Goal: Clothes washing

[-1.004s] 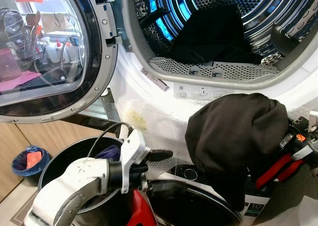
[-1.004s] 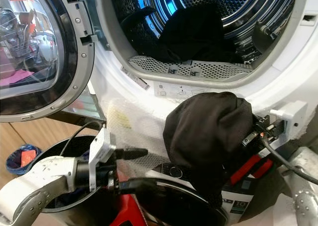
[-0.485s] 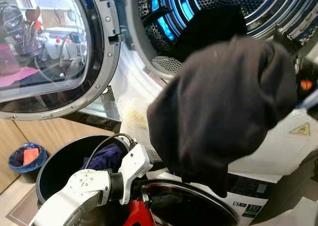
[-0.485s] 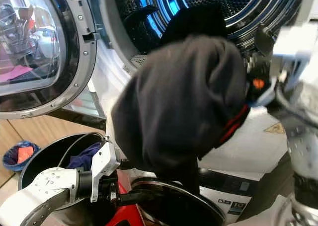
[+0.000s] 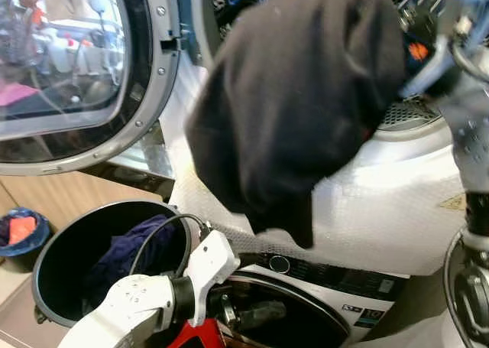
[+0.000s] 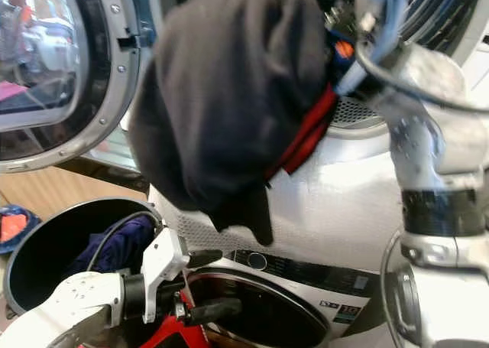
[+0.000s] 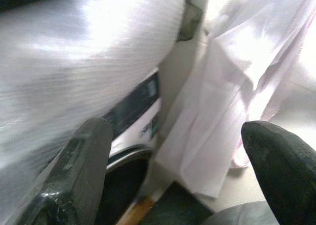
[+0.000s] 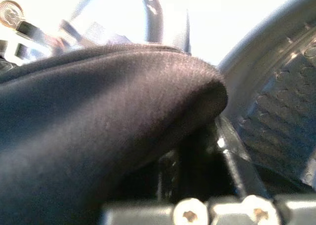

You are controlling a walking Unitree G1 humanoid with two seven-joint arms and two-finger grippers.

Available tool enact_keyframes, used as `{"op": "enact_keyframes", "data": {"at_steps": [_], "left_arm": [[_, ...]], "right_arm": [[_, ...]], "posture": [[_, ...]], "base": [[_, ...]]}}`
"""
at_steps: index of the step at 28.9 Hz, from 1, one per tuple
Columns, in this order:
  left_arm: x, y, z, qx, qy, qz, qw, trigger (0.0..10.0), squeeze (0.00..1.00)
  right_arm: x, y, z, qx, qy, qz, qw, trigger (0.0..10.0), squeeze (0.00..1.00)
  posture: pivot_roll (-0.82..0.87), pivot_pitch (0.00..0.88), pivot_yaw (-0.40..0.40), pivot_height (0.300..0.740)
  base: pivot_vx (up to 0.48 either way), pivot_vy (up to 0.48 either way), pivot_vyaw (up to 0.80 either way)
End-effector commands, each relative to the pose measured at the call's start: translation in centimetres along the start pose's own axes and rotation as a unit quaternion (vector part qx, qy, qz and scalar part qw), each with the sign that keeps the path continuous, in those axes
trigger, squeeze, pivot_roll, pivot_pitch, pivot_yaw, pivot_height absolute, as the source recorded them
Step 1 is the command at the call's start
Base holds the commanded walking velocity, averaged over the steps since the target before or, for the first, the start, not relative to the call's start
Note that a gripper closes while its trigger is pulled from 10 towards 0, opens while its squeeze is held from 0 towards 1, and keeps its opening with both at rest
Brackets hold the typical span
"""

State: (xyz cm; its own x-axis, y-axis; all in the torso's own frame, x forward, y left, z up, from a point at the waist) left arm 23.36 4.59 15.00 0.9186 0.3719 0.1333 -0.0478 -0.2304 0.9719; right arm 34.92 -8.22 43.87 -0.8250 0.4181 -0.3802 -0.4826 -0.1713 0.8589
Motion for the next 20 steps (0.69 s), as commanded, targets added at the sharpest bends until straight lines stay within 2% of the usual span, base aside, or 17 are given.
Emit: {"op": "enact_keyframes", "data": {"at_steps": [1,2,5,8,9,12,14,16,17,20], "left_arm": [[-0.7,0.3,0.1,0.0,-0.001,0.002,1.0,10.0,0.0],[-1.0,0.3,0.2,-0.001,-0.001,-0.004,1.0,10.0,0.0],[-1.7,0.3,0.3,-0.004,0.0,-0.013,1.0,10.0,0.0],[-2.2,0.3,0.4,-0.006,0.004,-0.024,1.0,10.0,0.0],[-2.5,0.2,0.4,-0.007,0.006,-0.03,1.0,10.0,0.0],[-3.0,0.2,0.5,-0.009,0.009,-0.042,0.999,10.0,0.0],[-3.4,0.2,0.5,-0.011,0.01,-0.052,0.999,10.0,0.0],[-4.4,0.1,0.6,-0.012,0.015,-0.073,0.997,10.0,0.0],[-4.4,0.1,0.6,-0.012,0.015,-0.073,0.997,10.0,0.0],[-5.2,0.1,0.7,-0.015,0.016,-0.09,0.996,10.0,0.0]], "right_arm": [[-1.2,0.8,0.8,0.002,-0.03,-0.018,0.999,10.0,0.0],[-2.4,0.8,1.5,0.009,-0.062,-0.015,0.998,10.0,0.0],[-3.9,0.8,2.4,0.025,-0.103,-0.023,0.994,10.0,0.0],[-5.3,0.7,2.9,0.034,-0.149,-0.007,0.988,10.0,0.0],[-6.0,0.5,3.1,0.044,-0.18,-0.013,0.983,10.0,0.0],[-6.8,0.5,3.2,0.052,-0.213,-0.017,0.975,10.0,0.0],[-7.7,0.5,3.0,0.061,-0.255,-0.027,0.965,10.0,0.0],[-8.8,1.5,3.1,0.052,-0.307,-0.032,0.95,10.0,0.0],[-8.8,1.5,3.1,0.052,-0.307,-0.032,0.95,10.0,0.0],[-9.5,2.4,3.0,0.045,-0.344,-0.033,0.937,10.0,0.0]], "posture": [[0.0,0.102,-0.108,0.74],[0.0,0.113,-0.117,0.74],[0.0,0.128,-0.134,0.74],[-0.01,0.139,-0.141,0.74],[-0.01,0.152,-0.155,0.74],[-0.02,0.168,-0.168,0.74],[-0.02,0.174,-0.174,0.74],[-0.04,0.202,-0.193,0.74],[-0.04,0.202,-0.193,0.74],[-0.05,0.225,-0.205,0.74]], "base": [[0.0,0.0,0.0],[0.0,0.0,0.0],[0.0,0.0,0.0],[0.0,0.0,0.0],[0.0,0.0,0.0],[0.0,0.0,0.0],[0.0,0.0,0.0],[0.0,0.0,0.0],[0.0,0.0,0.0],[0.0,0.0,0.0]]}}
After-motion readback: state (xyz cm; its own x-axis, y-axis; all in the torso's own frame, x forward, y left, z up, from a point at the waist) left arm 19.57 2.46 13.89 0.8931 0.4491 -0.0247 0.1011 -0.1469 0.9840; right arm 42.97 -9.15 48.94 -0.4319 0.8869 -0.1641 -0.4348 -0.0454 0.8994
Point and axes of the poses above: a point about 5 cm out from each wrist's last joint towards the gripper, its own z axis pointing out of the wrist towards the gripper, its own y axis along the axis of the wrist's last joint, x = y × z, the point moved 5 cm from there along z, pointing out of the wrist towards the gripper, and after that the axes turned 8 degrees about z, right-handed, at the moved point
